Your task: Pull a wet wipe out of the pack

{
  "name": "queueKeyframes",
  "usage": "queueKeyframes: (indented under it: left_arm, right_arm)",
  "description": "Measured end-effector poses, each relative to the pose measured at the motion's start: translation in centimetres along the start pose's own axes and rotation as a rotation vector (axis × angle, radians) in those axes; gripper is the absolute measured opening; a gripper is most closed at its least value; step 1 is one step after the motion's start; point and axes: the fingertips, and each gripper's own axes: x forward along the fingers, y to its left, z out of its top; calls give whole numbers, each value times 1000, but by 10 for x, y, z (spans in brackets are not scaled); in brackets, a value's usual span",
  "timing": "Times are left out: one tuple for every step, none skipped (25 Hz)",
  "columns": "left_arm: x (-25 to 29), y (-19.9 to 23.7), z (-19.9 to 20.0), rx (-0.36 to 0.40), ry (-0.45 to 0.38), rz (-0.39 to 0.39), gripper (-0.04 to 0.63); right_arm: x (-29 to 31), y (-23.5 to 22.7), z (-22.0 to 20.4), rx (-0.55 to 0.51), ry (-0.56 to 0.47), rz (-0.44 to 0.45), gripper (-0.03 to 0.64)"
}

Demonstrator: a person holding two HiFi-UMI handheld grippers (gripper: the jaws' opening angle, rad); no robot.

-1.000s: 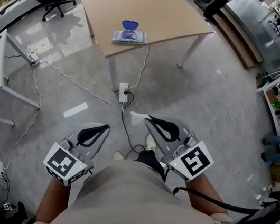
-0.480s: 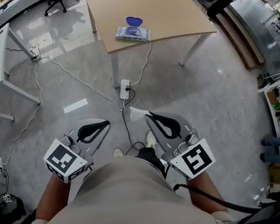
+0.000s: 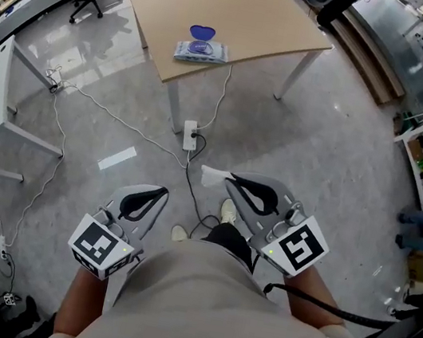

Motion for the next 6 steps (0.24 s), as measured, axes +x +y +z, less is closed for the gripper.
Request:
queueKeyframes:
  left_arm:
    - [5,1,0,-2,2,0,2]
    - [11,2,0,-1,4,0,2]
    - [18,4,-1,3,4,2,2]
    - [24,6,-3,6,5,5,2]
    - [31,8,-4,7,8,9,2]
    - [38,10,-5,7,12,12,2]
  right_arm:
    - [-1,-5,-2,2,2,1,3]
    - [-2,-11,-4,4,4,1,3]
    - [-3,-18,-6,7,6,1,3]
    - [-4,-25,-8,8,7,2,3]
    - [-5,-32,-11,9,7,4,3]
    - [-6,-39,-13,10,7,6,3]
